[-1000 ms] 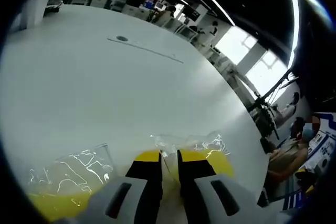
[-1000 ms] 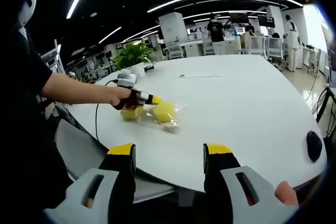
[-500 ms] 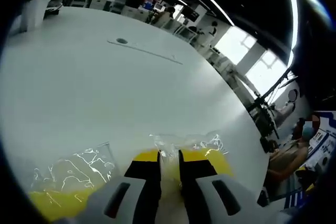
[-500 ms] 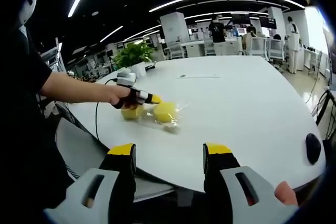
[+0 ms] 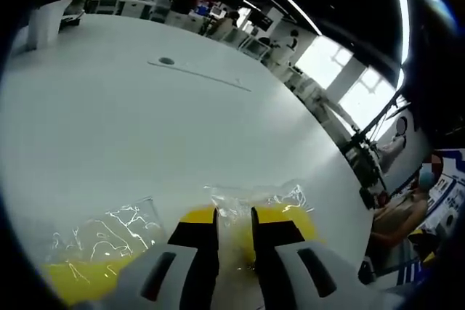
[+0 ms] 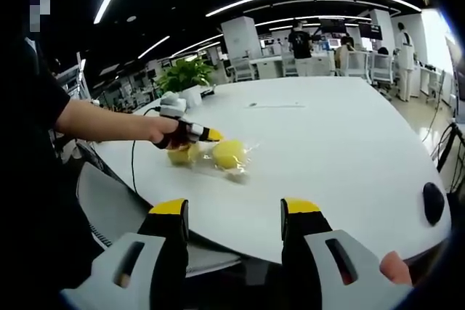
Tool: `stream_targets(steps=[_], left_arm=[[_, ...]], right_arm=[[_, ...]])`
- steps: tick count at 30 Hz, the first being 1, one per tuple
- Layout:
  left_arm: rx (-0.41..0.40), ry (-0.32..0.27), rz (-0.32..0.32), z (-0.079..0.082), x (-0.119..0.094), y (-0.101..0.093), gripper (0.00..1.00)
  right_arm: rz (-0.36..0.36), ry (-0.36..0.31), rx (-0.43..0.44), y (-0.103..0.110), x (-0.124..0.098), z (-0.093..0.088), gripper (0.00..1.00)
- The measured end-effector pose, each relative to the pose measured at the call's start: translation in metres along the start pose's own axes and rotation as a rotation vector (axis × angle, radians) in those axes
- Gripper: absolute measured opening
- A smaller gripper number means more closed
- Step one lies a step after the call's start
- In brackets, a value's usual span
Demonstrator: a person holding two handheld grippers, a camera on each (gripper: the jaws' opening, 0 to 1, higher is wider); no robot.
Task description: Compare the silicone blocks by pressing each to a similar depth, holding the contact briefly, and releasing to observe deformation and rebound differences across the visible hardness samples.
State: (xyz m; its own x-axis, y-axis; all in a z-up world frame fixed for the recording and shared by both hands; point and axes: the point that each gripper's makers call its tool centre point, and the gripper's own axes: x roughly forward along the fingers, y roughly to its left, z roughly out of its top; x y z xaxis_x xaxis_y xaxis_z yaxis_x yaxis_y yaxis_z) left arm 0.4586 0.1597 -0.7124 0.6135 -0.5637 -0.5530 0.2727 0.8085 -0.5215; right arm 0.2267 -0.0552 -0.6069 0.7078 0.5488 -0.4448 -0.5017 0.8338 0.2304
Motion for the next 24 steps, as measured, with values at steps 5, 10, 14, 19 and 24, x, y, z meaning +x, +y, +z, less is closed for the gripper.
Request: stream_targets(steps=[5,10,14,19,24], left_arm=[[0.007,-0.002,0.001,0.001,-0.001,-0.002,0.18],[0.042,-0.008,0.003,0.005,-0.004,-0.005,0.22],[0.082,-0.011,0.006,0.007,-0.007,-0.006,0.26],[0.128,-0.032,0.0,0.014,-0.014,-0.009,0.27],[0.195,-0.049,-0.012,0.021,-0.021,-0.015,0.28]], right_arm=[[-0.006,0.001,0.001,-0.001,0.0,-0.001,0.46],[-0.01,0.0,0.001,-0.002,0.001,-0.002,0.46],[-0.012,0.0,0.0,-0.003,0.003,-0.002,0.46],[-0.015,0.006,-0.002,-0.005,0.008,-0.004,0.46],[-0.012,0.01,-0.007,-0.004,0.011,-0.003,0.46]])
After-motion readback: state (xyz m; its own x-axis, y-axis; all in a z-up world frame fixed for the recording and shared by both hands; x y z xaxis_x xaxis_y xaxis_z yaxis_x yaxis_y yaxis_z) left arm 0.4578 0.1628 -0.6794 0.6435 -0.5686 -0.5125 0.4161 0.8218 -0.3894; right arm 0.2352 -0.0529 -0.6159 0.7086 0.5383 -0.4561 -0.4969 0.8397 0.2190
